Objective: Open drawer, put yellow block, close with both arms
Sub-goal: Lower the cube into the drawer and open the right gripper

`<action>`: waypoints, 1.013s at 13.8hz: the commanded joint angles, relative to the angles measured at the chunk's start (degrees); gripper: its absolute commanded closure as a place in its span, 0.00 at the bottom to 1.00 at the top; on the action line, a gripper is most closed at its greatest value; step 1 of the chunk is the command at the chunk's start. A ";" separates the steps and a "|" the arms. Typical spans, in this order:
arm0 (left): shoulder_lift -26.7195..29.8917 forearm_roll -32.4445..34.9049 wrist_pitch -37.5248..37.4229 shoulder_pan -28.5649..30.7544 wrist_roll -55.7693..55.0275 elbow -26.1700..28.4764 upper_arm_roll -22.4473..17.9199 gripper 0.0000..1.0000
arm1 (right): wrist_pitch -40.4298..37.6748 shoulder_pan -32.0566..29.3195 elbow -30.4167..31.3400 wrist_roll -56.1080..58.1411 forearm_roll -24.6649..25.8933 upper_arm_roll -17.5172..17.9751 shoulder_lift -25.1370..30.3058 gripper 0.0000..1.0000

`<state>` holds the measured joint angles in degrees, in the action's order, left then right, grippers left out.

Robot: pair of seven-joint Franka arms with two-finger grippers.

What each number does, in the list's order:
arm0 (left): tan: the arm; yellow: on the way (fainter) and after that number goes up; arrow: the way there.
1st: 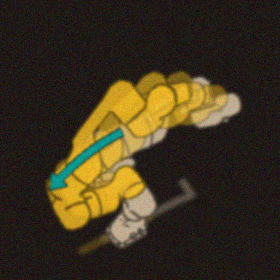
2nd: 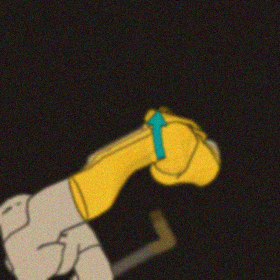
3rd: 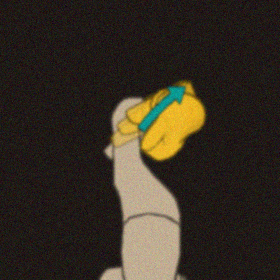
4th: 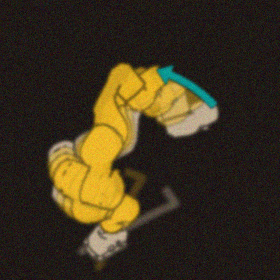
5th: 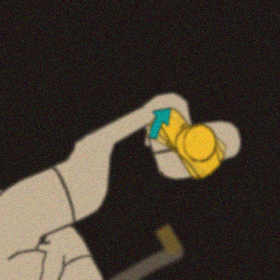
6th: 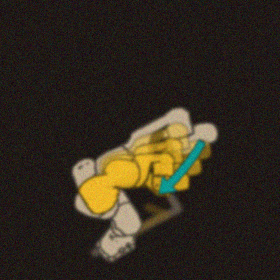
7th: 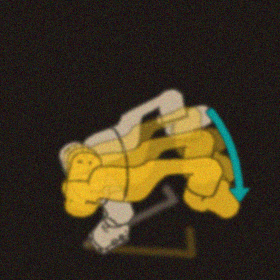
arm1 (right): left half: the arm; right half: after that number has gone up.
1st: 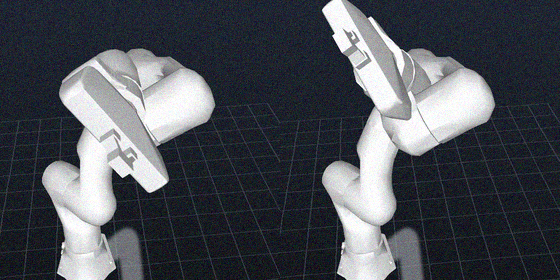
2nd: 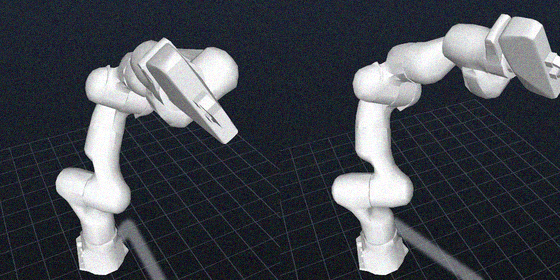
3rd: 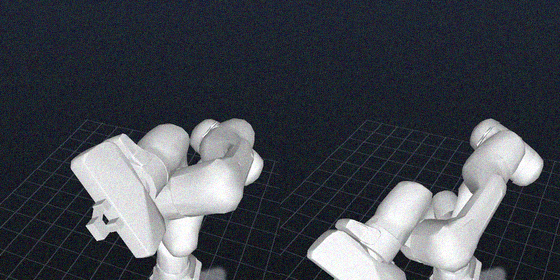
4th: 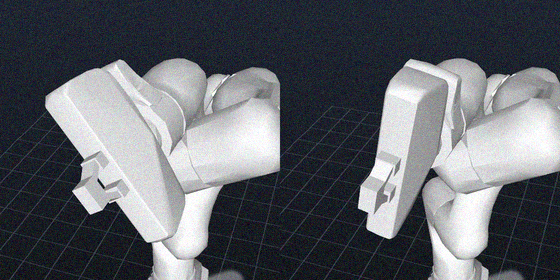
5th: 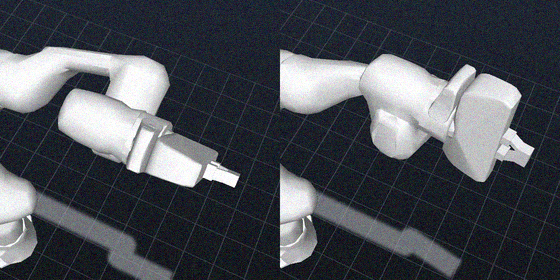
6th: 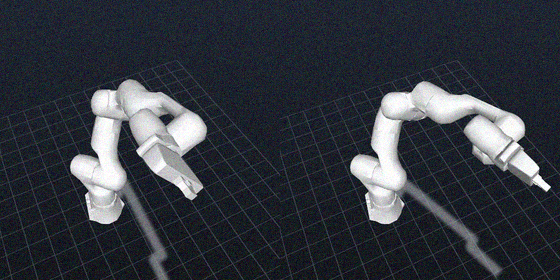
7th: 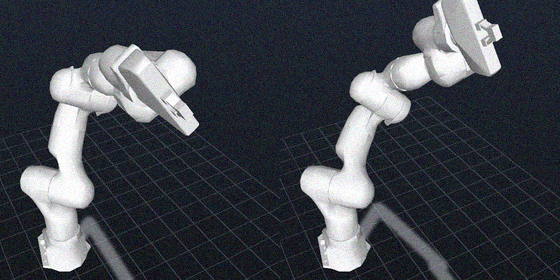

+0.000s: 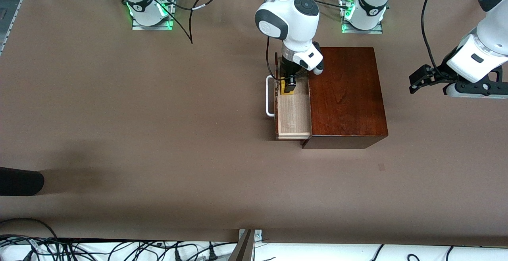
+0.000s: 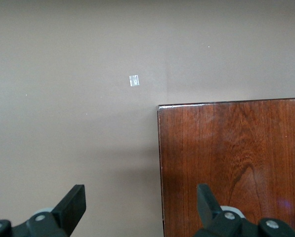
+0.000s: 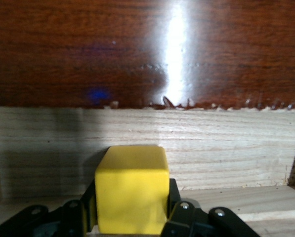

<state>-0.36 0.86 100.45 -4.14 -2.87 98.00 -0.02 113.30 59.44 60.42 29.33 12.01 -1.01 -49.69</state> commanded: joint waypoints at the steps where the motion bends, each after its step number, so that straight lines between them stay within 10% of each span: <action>1: 0.80 0.72 0.53 -0.34 0.50 0.79 -0.07 0.00 | -1.24 -0.29 -0.39 0.82 1.52 0.05 -0.67 0.86; 4: 0.80 0.72 0.53 -0.34 0.50 0.79 -0.07 0.00 | -0.72 -0.37 -0.31 0.64 1.35 0.05 -0.76 0.63; 6: 0.80 0.72 0.53 -0.34 0.50 0.79 -0.07 0.00 | -0.71 -0.72 -0.48 0.55 1.17 0.05 -0.49 0.00; 14: 0.80 0.72 0.45 -0.34 0.50 0.79 0.02 0.00 | -1.24 -2.82 -1.71 -0.06 -5.24 -0.22 7.66 0.00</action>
<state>-0.36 0.86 100.45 -4.15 -2.87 98.00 -0.02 113.29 58.21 57.88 29.16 8.91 -1.52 -47.17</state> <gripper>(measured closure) 0.000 0.000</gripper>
